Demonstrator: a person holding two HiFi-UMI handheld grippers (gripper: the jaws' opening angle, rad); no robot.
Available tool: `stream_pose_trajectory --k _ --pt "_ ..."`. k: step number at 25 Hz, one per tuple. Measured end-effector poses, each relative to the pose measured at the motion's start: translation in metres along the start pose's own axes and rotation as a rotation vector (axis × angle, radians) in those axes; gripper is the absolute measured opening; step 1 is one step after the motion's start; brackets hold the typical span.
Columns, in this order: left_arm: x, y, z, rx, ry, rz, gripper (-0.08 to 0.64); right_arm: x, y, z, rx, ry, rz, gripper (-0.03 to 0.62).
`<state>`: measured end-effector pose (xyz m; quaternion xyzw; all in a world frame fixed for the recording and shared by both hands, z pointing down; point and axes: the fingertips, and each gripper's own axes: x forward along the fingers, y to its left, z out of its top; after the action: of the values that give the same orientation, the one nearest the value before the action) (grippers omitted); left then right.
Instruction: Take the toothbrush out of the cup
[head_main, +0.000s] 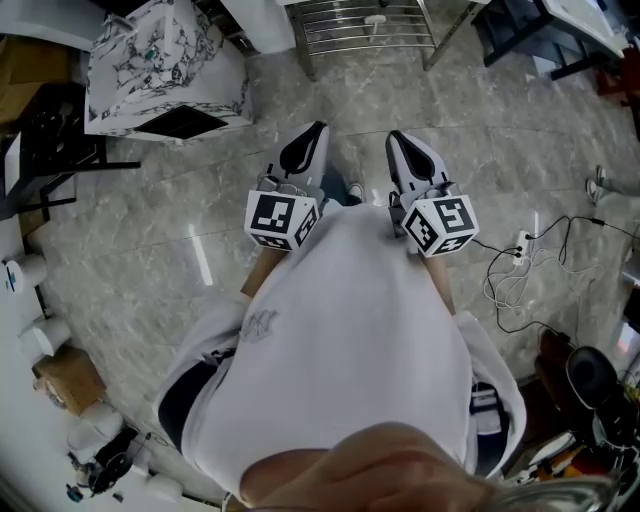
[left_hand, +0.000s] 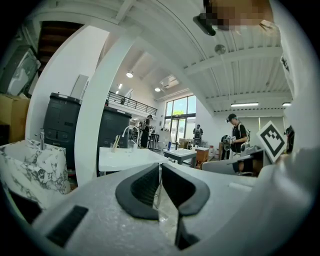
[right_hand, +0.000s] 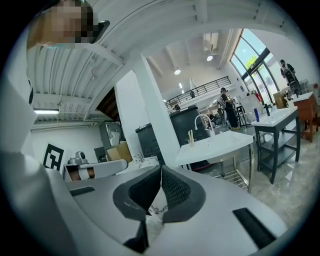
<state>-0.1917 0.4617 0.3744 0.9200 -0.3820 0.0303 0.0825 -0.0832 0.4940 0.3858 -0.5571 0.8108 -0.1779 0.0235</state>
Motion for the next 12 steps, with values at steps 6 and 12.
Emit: stream_pose_trajectory --k 6,12 --pt "0.007 0.006 0.004 0.001 -0.002 -0.003 0.031 0.002 -0.005 0.001 0.012 0.0 -0.011 0.015" --pt "0.033 0.013 -0.001 -0.024 0.012 -0.042 0.031 0.008 -0.026 -0.002 0.018 0.025 -0.077 0.015"
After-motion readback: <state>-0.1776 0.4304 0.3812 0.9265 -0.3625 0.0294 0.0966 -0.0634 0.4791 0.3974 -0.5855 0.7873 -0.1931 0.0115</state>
